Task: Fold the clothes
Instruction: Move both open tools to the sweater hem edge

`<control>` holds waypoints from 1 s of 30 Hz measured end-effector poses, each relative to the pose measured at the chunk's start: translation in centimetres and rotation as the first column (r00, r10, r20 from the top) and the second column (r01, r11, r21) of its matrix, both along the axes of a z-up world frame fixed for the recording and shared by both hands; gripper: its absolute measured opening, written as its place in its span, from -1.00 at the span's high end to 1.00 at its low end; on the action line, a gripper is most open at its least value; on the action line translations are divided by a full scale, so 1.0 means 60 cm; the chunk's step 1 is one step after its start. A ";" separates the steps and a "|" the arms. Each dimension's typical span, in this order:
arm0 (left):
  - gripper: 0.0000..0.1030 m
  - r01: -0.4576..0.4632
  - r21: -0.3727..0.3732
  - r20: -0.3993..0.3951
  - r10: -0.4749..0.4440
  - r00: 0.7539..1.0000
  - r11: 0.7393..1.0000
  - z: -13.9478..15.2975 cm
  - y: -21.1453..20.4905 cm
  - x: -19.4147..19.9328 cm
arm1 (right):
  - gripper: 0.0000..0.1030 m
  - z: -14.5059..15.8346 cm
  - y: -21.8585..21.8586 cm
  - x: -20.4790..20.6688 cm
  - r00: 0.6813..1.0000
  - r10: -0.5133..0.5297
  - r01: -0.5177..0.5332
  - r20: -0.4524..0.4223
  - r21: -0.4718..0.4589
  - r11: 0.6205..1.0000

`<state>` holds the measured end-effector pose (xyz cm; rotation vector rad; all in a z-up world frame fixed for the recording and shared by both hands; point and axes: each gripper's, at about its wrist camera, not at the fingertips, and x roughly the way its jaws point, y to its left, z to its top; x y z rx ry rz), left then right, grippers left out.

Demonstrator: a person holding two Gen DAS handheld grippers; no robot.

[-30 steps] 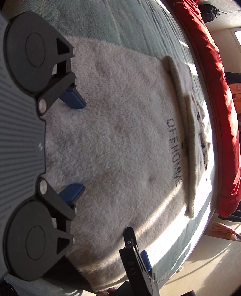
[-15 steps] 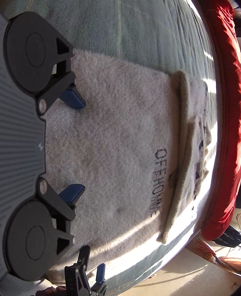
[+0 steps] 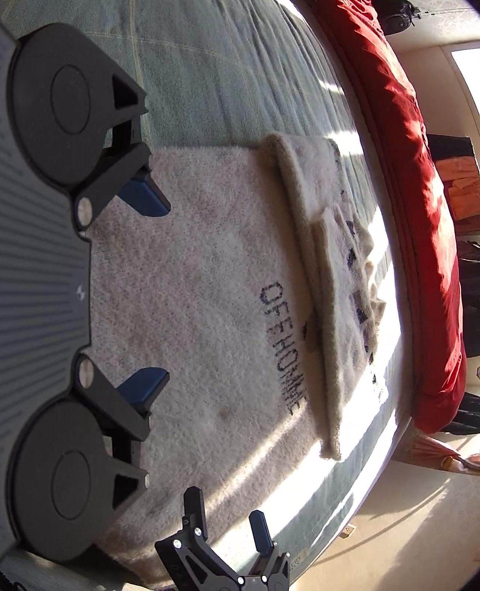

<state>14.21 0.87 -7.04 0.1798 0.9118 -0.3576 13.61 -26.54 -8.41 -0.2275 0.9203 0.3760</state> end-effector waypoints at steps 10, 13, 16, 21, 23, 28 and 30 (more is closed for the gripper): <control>-0.80 0.036 0.003 -0.051 -0.036 0.998 0.999 -0.039 -0.009 -0.110 | -1.00 -0.033 -0.019 -0.038 0.999 -0.040 0.040 -0.010 0.063 0.997; -0.80 0.069 0.006 -0.065 -0.068 0.996 0.998 -0.033 -0.010 -0.139 | -1.00 -0.035 -0.015 -0.039 0.999 -0.044 0.044 -0.001 0.055 0.997; -0.80 0.141 0.008 -0.041 -0.141 0.989 0.990 -0.023 -0.022 -0.157 | -1.00 -0.037 -0.014 -0.038 0.998 -0.056 0.056 0.000 0.056 0.997; -0.80 0.154 -0.052 -0.033 -0.156 0.987 0.987 -0.023 -0.047 -0.133 | -1.00 -0.038 -0.016 -0.035 0.998 -0.066 0.066 -0.009 0.067 0.996; -0.80 0.149 -0.057 -0.055 -0.152 0.987 0.987 -0.031 -0.058 -0.125 | -1.00 -0.038 -0.016 -0.035 0.998 -0.065 0.065 -0.008 0.065 0.996; -0.80 0.122 -0.101 -0.096 -0.132 0.987 0.987 -0.031 -0.046 -0.134 | -1.00 -0.040 -0.017 -0.041 0.998 -0.061 0.060 0.015 0.066 0.996; -0.80 0.111 -0.119 -0.113 -0.125 0.986 0.987 -0.031 -0.041 -0.137 | -1.00 -0.041 -0.018 -0.044 0.998 -0.060 0.058 0.028 0.070 0.996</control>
